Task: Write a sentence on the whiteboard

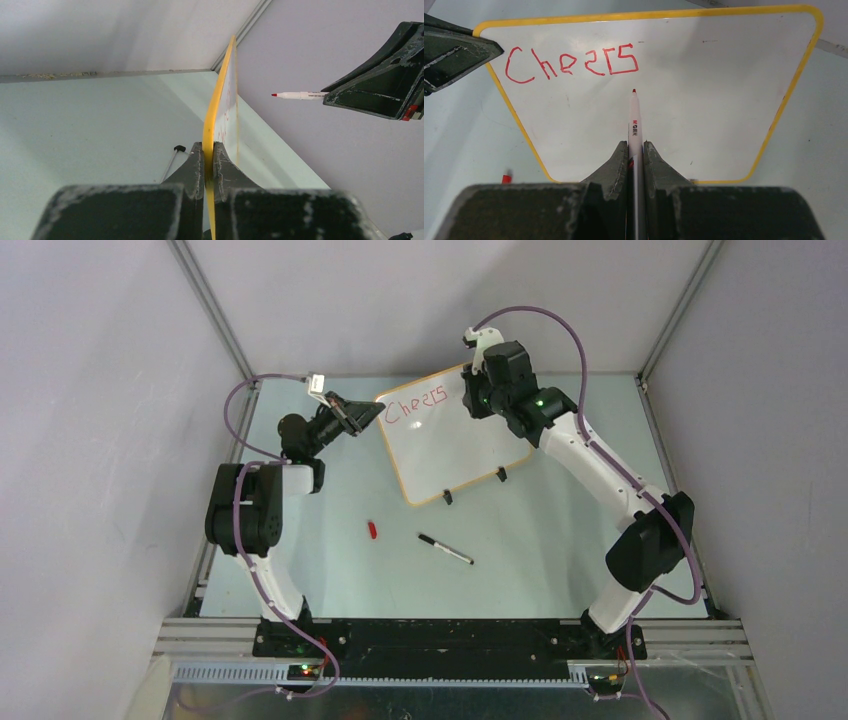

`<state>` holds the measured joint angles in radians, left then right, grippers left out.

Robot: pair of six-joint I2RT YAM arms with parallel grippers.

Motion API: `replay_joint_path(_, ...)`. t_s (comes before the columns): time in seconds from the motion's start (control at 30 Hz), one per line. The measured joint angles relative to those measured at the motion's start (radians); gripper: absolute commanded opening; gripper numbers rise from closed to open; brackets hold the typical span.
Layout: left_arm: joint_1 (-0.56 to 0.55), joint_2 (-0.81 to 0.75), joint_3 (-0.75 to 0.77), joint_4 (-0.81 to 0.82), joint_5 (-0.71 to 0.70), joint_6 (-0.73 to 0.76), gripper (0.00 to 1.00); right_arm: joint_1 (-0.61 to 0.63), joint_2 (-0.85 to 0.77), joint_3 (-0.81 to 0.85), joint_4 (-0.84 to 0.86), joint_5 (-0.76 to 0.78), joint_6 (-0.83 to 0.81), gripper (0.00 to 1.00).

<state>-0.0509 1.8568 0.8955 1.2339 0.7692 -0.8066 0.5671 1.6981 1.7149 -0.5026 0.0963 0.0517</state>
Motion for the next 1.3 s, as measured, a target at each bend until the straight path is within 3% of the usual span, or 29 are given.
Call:
replay_joint_path(0.77, 0.003, 0.000, -0.011, 0.014, -0.007, 0.000, 0.00, -0.031, 0.000, 0.003, -0.002, 0.024, 0.000, 0.00)
replay_joint_path(1.3, 0.003, 0.000, -0.011, 0.014, -0.007, -0.001, 0.00, -0.081, 0.060, 0.117, -0.018, 0.033, 0.000, 0.00)
